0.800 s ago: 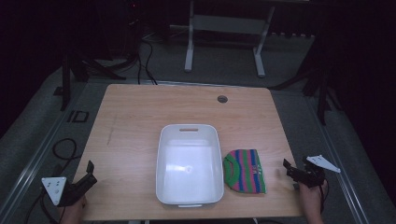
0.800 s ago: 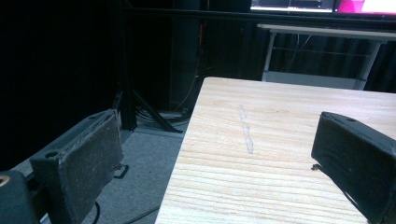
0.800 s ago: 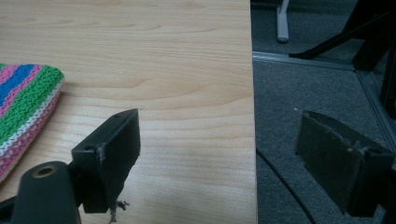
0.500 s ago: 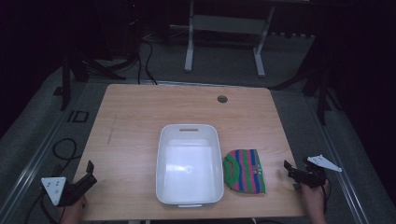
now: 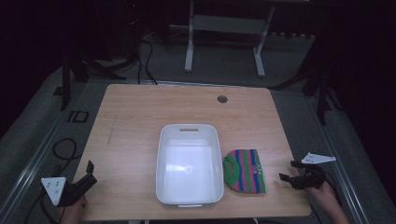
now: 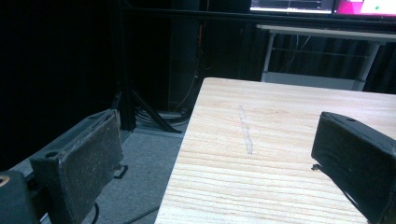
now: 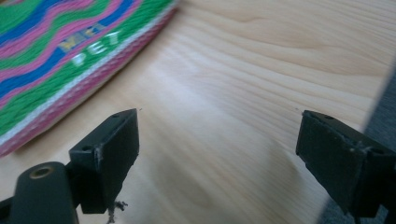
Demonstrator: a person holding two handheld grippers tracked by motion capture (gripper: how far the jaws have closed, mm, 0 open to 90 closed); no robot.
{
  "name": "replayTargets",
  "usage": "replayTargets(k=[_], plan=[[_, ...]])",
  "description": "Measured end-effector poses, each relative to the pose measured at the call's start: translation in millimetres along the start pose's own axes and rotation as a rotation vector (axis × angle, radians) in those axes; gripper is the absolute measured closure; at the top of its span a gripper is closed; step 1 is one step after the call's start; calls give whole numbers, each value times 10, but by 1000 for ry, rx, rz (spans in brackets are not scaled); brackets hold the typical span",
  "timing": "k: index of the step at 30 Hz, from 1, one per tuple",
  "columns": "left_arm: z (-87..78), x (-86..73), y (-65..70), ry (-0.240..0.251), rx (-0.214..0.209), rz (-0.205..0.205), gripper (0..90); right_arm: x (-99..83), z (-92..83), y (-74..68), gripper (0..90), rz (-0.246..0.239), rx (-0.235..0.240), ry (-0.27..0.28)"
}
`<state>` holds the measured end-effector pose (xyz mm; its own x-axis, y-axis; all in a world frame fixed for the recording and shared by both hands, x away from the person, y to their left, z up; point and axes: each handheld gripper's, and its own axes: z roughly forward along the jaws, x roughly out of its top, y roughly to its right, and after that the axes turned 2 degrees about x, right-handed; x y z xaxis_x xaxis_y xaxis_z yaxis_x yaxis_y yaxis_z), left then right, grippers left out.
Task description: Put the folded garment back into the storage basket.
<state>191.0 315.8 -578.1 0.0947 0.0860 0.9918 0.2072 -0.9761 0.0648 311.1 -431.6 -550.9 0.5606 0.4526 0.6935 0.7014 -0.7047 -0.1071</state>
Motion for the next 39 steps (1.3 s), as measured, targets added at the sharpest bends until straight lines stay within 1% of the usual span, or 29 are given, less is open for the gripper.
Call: replayTargets(k=[1, 2, 3, 4, 7, 8, 9, 10, 11, 13, 14, 20, 22, 25, 27, 29, 30, 36, 39], plan=[[0, 0, -1, -1, 0, 0, 22, 21, 4, -9, 133, -16, 18, -13], [0, 0, -1, -1, 0, 0, 22, 21, 4, -9, 133, -16, 18, -13], [-1, 0, -1, 0, -1, -1, 22, 35, 5, -17, 133, -31, 31, -17], [-1, 0, -1, -1, -1, 0, 22, 79, 11, -38, 133, -60, 52, -42], [0, 1, -3, -1, -3, -2, 22, 140, 17, -67, 133, -107, 72, -78], [0, 1, -3, -1, -3, -2, 22, 140, 17, -67, 133, -107, 72, -78], [-1, 1, -4, -1, -3, -2, 22, 164, 17, -81, 133, -120, 77, -93], [-2, 1, -4, -1, -3, -2, 22, 222, 18, -110, 133, -156, 99, -126], [-1, 0, -4, -1, -3, -2, 22, 258, 18, -126, 133, -177, 102, -147], [0, 1, -4, -1, -3, -5, 22, 306, 22, -151, 133, -196, 113, -174], [1, 1, -5, -1, -4, -6, 22, 342, 29, -167, 133, -214, 121, -192], [-1, 1, -6, -2, -5, -6, 22, 500, 89, -264, 133, -257, 176, -296], [1, 1, -7, -2, -7, -5, 22, 561, 112, -296, 133, -264, 185, -321], [2, 2, -9, -3, -8, -6, 22, 657, 138, -354, 133, -287, 207, -355], [2, 2, -10, -3, -9, -6, 22, 720, 157, -402, 133, -303, 222, -390], [2, 2, -10, -3, -10, -6, 22, 778, 179, -442, 142, -335, 234, -409], [2, 2, -10, -4, -10, -6, 22, 817, 197, -474, 142, -370, 237, -420], [2, 2, -11, -4, -14, -7, 22, 1009, 311, -631, 142, -465, 264, -496], [3, 3, -14, -4, -16, -7, 22, 1089, 373, -702, 142, -498, 272, -522]])
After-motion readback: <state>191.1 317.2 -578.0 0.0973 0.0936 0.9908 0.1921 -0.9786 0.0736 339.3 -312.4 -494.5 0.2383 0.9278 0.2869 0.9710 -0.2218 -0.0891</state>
